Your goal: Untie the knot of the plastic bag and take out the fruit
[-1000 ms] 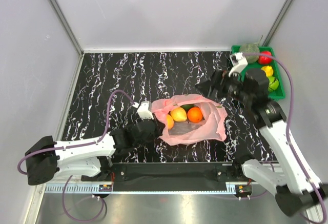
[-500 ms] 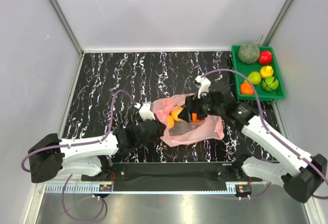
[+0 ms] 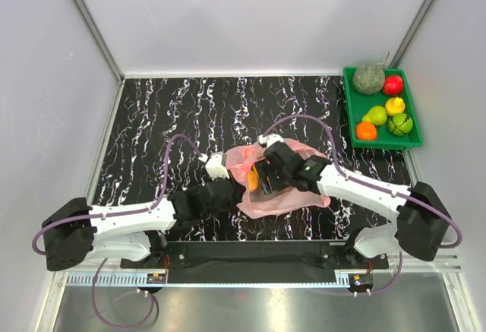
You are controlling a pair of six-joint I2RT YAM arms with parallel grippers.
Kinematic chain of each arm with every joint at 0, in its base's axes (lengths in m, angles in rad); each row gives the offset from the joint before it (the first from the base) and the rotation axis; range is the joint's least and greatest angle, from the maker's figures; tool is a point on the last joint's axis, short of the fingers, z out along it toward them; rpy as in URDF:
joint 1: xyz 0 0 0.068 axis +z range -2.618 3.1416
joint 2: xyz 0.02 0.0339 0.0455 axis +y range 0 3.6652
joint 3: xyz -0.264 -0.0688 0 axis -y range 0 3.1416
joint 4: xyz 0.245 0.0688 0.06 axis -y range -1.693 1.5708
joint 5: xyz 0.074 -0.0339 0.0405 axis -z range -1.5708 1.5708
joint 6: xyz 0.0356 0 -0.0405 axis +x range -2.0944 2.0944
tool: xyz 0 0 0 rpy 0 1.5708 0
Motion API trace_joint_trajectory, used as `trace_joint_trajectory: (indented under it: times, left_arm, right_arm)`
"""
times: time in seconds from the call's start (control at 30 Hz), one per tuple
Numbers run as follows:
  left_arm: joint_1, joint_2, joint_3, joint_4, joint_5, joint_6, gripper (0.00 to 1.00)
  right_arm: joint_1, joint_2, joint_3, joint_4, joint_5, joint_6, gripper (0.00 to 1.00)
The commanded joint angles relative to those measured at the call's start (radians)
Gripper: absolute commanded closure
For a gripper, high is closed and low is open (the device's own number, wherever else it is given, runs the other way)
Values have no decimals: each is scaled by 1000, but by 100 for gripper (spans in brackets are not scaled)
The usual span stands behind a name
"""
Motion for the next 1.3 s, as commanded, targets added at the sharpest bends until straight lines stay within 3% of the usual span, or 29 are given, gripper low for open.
trace_joint_trajectory:
  times: [0.0,0.27,0.43,0.87,1.13,1.27]
  left_arm:
    - [-2,2,4,55,-19,-8,100]
    - [-2,14,14,55,-16,-7,100]
    - [-3,22,22,57,-11,-7,100]
    - [-2,-26,10,24,-33,0,100]
    - [-2,-38,10,18,-34,0,100]
    - [-2,-35,16,18,-30,0,100]
  right_arm:
    - [52,24,-36,40,177,56,29]
    - [68,81,-123,299,320,-49,5]
    - [68,110,-122,447,227,-137,4]
    - [42,326,-31,520,181,-166,0]
    - [35,273,-30,611,268,-125,0]
    - [17,268,-21,617,236,-115,0]
